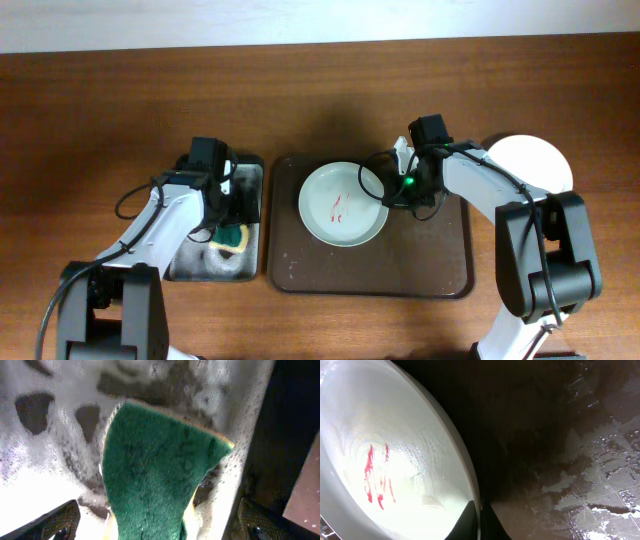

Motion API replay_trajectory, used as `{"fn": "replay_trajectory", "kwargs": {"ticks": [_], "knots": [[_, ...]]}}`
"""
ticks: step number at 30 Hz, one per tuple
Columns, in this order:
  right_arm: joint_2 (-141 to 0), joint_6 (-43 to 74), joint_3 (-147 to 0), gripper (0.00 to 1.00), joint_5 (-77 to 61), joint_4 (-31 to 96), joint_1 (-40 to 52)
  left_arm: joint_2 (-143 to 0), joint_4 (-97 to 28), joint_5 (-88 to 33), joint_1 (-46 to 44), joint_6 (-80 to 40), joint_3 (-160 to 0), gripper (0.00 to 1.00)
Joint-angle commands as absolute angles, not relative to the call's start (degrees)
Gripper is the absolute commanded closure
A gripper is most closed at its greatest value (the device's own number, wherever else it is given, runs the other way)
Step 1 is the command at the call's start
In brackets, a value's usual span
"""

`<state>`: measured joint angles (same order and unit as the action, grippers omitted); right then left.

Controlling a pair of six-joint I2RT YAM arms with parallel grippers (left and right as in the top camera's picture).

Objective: Clean dirty plates on tray and stack at the side
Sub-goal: 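Dip and squeeze the sponge in the sink tray with left gripper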

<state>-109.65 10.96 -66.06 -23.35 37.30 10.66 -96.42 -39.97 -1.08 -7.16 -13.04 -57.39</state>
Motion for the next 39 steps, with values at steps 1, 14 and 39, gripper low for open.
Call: {"fn": "replay_trajectory", "kwargs": {"ticks": [1,14,39], "knots": [[-110.30,11.40,-65.89,0.96,-21.80,38.11,11.29,-97.65,-37.47,-1.08,-6.96,-12.75,-58.17,0.01],[-110.30,11.38,-65.89,0.96,-21.80,38.57,11.29,-99.63,-36.53,-0.78,-6.94,-12.71,-60.14,1.00],[-110.30,11.38,-65.89,0.96,-21.78,38.57,11.22,-94.83,-48.29,-0.01,-6.96,-12.73,-59.42,0.05]]}}
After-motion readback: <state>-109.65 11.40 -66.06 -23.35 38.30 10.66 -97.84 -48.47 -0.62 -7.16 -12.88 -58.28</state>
